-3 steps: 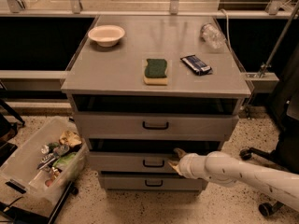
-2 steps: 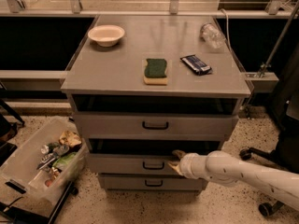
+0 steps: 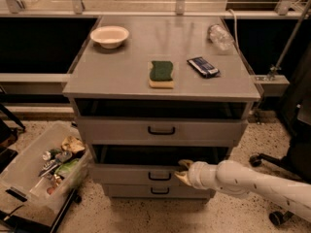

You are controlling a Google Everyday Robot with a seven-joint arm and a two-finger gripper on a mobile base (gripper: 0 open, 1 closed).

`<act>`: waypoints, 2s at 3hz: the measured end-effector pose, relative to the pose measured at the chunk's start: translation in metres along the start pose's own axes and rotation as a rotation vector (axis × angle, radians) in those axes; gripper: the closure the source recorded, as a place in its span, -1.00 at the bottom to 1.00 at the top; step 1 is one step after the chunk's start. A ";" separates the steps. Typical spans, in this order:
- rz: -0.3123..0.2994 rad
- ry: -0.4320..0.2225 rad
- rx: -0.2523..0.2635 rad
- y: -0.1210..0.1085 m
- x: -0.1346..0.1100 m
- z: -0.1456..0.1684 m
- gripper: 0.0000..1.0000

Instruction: Open middle drawer

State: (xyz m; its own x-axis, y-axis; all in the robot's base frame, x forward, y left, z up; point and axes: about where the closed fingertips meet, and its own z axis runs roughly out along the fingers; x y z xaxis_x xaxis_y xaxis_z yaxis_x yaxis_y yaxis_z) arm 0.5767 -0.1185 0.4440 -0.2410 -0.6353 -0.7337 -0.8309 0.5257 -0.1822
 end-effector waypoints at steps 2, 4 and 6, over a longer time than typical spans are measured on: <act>0.035 -0.009 0.019 0.022 0.004 -0.017 1.00; 0.036 -0.003 0.021 0.032 0.014 -0.028 1.00; 0.041 -0.004 0.035 0.045 0.017 -0.039 1.00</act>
Offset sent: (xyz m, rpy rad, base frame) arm -0.6978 -0.0558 -0.0693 0.5170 0.0720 -0.8904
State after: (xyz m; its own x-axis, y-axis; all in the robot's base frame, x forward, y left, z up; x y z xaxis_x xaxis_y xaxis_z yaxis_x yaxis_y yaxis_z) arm 0.5158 -0.1282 0.4492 -0.2726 -0.6102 -0.7439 -0.8020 0.5712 -0.1746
